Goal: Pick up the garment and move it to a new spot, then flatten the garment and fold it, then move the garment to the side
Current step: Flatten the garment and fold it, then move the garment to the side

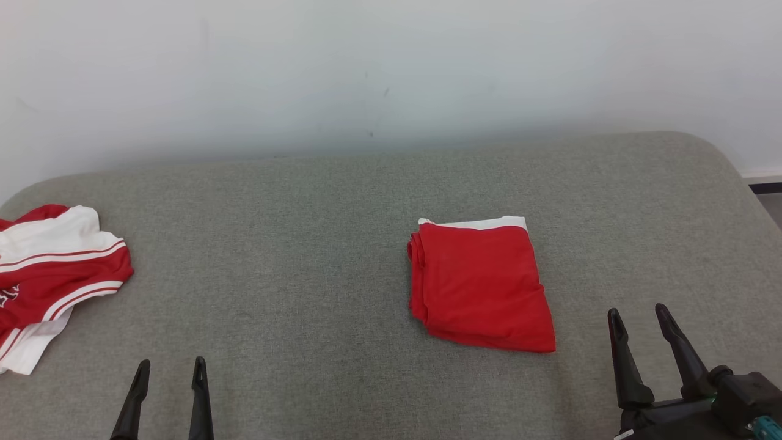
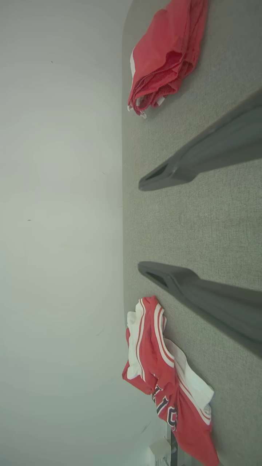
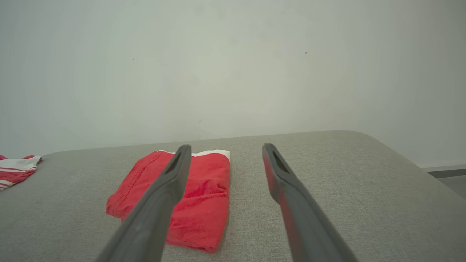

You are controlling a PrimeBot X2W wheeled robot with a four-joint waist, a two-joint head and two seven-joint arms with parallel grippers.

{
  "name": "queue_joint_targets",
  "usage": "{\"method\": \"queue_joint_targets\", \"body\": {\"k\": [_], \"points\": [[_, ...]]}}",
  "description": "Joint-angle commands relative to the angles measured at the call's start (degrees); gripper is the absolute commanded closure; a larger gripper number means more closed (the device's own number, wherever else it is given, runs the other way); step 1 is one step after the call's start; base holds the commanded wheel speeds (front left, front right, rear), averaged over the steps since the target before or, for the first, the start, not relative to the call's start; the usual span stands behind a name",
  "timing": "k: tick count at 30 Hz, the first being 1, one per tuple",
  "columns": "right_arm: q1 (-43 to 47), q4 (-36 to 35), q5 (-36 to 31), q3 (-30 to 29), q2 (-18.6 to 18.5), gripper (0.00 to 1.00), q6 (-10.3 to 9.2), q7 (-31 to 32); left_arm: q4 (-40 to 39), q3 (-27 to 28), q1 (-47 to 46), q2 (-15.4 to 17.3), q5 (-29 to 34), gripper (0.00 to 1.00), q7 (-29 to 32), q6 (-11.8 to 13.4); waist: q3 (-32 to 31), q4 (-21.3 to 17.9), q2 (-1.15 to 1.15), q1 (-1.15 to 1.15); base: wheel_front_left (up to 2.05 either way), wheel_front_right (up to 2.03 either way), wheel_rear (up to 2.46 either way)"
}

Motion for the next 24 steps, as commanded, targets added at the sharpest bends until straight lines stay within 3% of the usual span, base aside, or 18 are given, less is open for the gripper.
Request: {"method": "queue_joint_targets", "body": {"k": [1, 24], "points": [[0.47, -0.13, 0.16, 0.21, 0.09, 0.0, -0.13, 0.06, 0.01, 0.03, 0.68, 0.26, -0.22, 0.0, -0.04, -0.13, -0.09, 0.18, 0.0, 0.01, 0.0, 0.0, 0.0], [-0.18, 0.65, 1.05, 2.3, 0.23, 0.0, -0.14, 0.24, 1.07, -0.38, -1.16, -0.01, -1.17, 0.0, -0.04, 0.11, -0.34, 1.11, 0.0, 0.01, 0.0, 0.0, 0.0]]}}
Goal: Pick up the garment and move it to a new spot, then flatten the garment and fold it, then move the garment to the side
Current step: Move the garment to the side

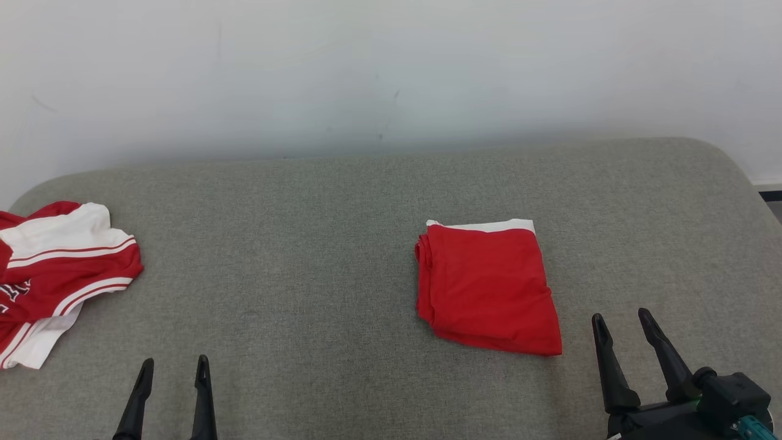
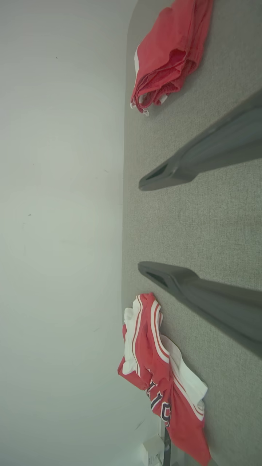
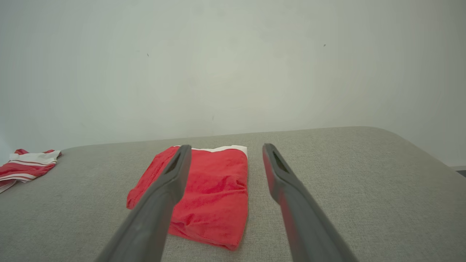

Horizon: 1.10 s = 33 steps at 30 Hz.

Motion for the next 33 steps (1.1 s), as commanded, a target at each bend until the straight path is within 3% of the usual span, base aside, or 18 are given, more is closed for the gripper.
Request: {"method": "queue_joint_targets", "body": {"k": [1, 7, 15, 33], "points": [[0.03, 0.11, 0.29, 0.03, 0.06, 0.0, -0.14, -0.22, 0.09, -0.01, -0.56, 0.09, -0.07, 0.0, -0.04, 0.08, 0.08, -0.02, 0.0, 0.0, 0.0, 0.0, 0.0], [-1.01, 1.05, 0.74, -0.05, -0.18, 0.0, -0.14, -0.33, 0.15, -0.07, -1.2, 0.06, -0.14, 0.0, -0.04, 0.21, 0.77, 0.06, 0.0, 0.0, 0.0, 0.0, 0.0], [-7.21, 4.22, 1.31, 1.76, -3.64, 0.0, -0.14, 1.48, 0.12, -1.09, -3.45, -0.19, 0.23, 0.0, -0.04, 0.28, 3.47, 1.3, 0.0, 0.0, 0.0, 0.0, 0.0], [-30.7, 32.16, 5.87, 8.91, -7.16, 0.0, -0.14, 9.98, 1.69, -4.41, -10.26, -1.19, 0.05, 0.0, -0.04, 0.25, 11.27, 7.06, 0.0, 0.0, 0.0, 0.0, 0.0]]}}
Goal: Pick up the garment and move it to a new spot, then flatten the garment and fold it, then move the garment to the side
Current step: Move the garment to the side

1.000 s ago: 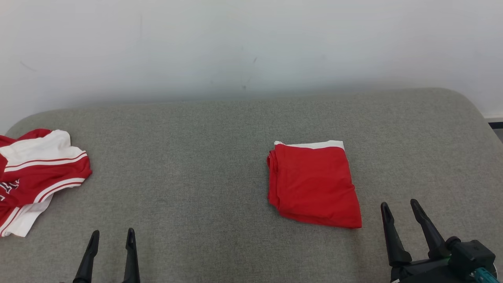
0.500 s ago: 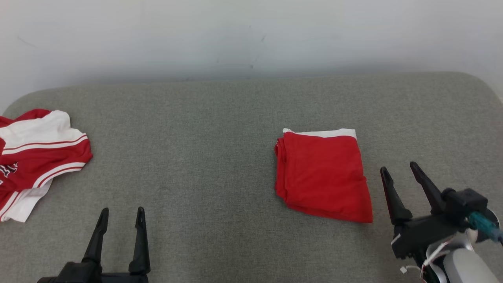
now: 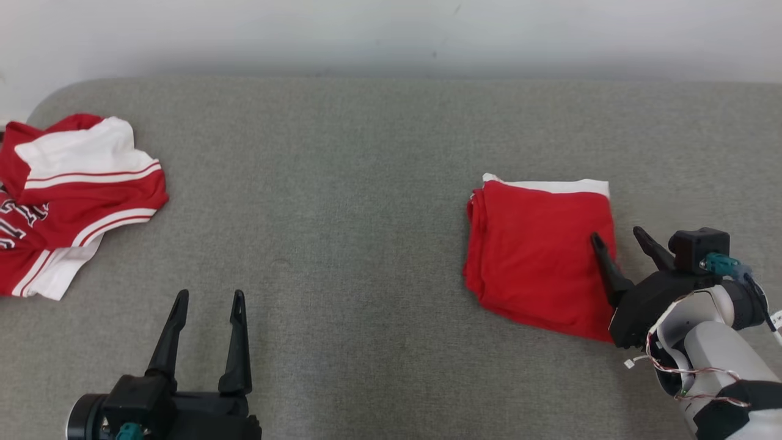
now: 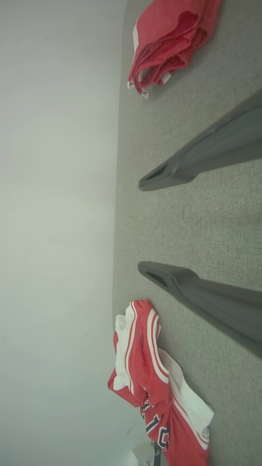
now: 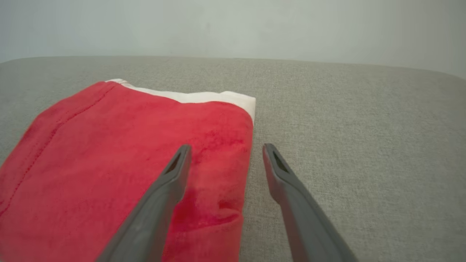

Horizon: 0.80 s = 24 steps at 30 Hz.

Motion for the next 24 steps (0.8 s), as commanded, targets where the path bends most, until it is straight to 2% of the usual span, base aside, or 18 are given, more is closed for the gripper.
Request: {"method": "queue_joint_targets", "body": {"k": [1, 11, 12, 17, 24], "points": [[-1.46, 2.37, 0.74, 0.42, -0.34, 0.0, -0.14, 0.26, 0.03, -0.22, -1.13, -0.2, 0.05, 0.0, -0.04, 0.26, 1.87, 1.44, -0.01, -0.01, 0.0, 0.0, 0.0], [-4.86, 14.52, 5.23, 5.28, 1.48, 0.0, -0.14, 0.94, 0.48, -0.98, -2.37, -0.4, -0.37, 0.0, -0.04, 0.99, 3.48, 1.66, -0.01, -0.01, 0.0, 0.0, 0.0], [-5.57, 15.29, 6.02, 6.64, 1.62, 1.0, -0.14, 0.19, 0.61, -1.07, -2.46, -0.43, -0.37, 0.0, -0.04, 1.02, 3.59, 1.49, -0.01, -0.01, 0.0, 0.0, 0.0], [-9.05, 15.51, 7.08, 9.54, -0.71, 1.0, -0.14, -1.83, -0.11, -1.32, -3.2, -0.49, -0.05, 0.0, -0.04, 1.39, 4.6, 0.67, -0.01, -0.01, 0.0, 0.0, 0.0], [-14.81, 13.25, 7.01, 16.4, -6.12, 1.0, -0.14, -0.21, -0.68, -2.24, -5.2, -0.53, 0.31, 0.0, -0.04, 1.11, 8.37, -1.28, -0.01, -0.01, 0.0, 0.0, 0.0]]}}
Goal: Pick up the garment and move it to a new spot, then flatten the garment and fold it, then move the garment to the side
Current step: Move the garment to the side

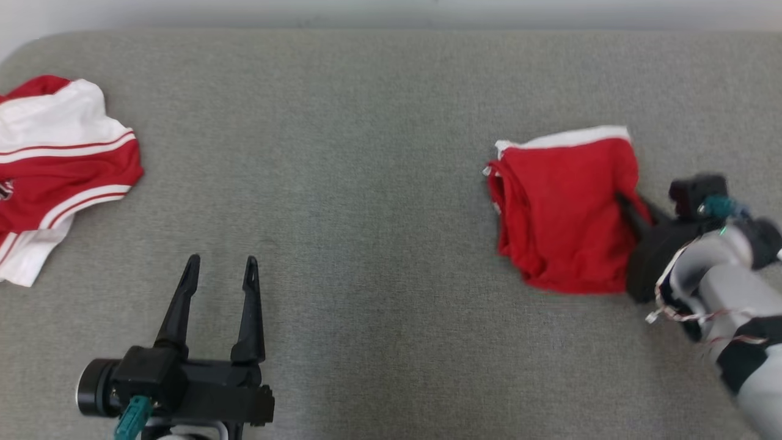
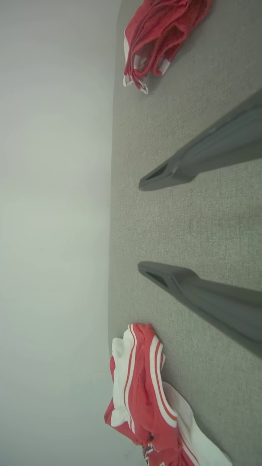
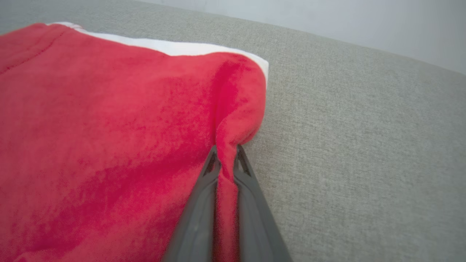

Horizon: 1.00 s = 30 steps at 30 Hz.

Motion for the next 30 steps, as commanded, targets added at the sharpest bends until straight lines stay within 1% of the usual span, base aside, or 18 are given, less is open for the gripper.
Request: {"method": "queue_joint_targets", "body": {"k": [1, 4, 12, 17, 21, 25, 30], "points": [[-1.16, -0.52, 0.36, 0.66, -1.44, 1.0, -0.16, 0.15, -0.27, -0.16, -1.12, -0.05, 0.4, 0.0, -0.06, 0.05, 2.58, -1.67, -0.01, 0.0, 0.0, 0.0, 0.0], [-4.38, -2.85, 1.14, 4.09, -6.09, 1.0, -0.16, 1.11, -0.96, -0.89, -2.99, -0.07, 0.66, 0.0, -0.05, 0.18, 5.77, -2.91, -0.01, 0.0, 0.0, 0.0, 0.0], [-11.28, -9.6, 4.54, 11.83, -20.33, 1.0, -0.16, 1.79, -3.23, -2.59, -8.58, -0.04, 1.87, 0.0, -0.04, 0.5, 14.1, -7.55, -0.01, 0.0, 0.0, 0.0, 0.0], [-15.59, -12.1, 5.74, 14.39, -26.84, 1.0, -0.16, 1.0, -5.49, -2.91, -10.2, 0.41, 3.56, 0.0, -0.05, 0.59, 17.8, -10.88, -0.01, 0.0, 0.0, 0.0, 0.0], [-18.79, -12.31, 6.43, 16.42, -30.34, 1.0, -0.16, 0.35, -7.39, -3.07, -10.42, 0.98, 4.8, 0.0, -0.05, 0.81, 19.29, -12.36, -0.01, 0.0, 0.0, 0.0, 0.0], [-21.42, -11.71, 6.82, 18.26, -33.2, 1.0, -0.16, -0.09, -9.14, -3.5, -9.64, 1.4, 5.64, 0.0, -0.05, 0.85, 19.94, -12.69, -0.01, 0.0, 0.0, 0.0, 0.0], [-25.03, -10.21, 6.15, 20.62, -35.23, 1.0, -0.16, 0.04, -10.78, -3.88, -9.43, 1.65, 5.78, 0.0, -0.05, 0.93, 20.33, -12.09, -0.01, 0.0, 0.0, 0.0, 0.0]]}}
